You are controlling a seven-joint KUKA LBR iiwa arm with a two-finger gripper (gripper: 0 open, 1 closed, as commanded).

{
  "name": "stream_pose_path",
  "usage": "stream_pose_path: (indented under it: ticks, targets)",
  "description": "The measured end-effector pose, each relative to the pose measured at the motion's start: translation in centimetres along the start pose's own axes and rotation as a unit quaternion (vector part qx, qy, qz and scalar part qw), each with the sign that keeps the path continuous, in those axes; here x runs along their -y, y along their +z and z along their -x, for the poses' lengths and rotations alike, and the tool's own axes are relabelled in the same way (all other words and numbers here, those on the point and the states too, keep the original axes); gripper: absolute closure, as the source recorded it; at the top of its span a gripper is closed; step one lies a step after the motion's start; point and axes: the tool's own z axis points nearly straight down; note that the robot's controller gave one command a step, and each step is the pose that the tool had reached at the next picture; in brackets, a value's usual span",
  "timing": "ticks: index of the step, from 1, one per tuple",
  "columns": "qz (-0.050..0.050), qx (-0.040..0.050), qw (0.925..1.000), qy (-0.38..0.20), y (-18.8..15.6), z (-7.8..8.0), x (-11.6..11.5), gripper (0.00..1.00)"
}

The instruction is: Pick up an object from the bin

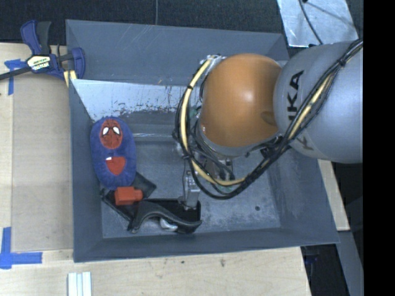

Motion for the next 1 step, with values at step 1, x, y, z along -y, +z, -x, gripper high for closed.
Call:
stream_pose_path:
  ticks: [1]
  targets:
    - [0.001, 0.0036, 0.9947, -0.102, 13.23, -1.55, 0.13, 0.00]
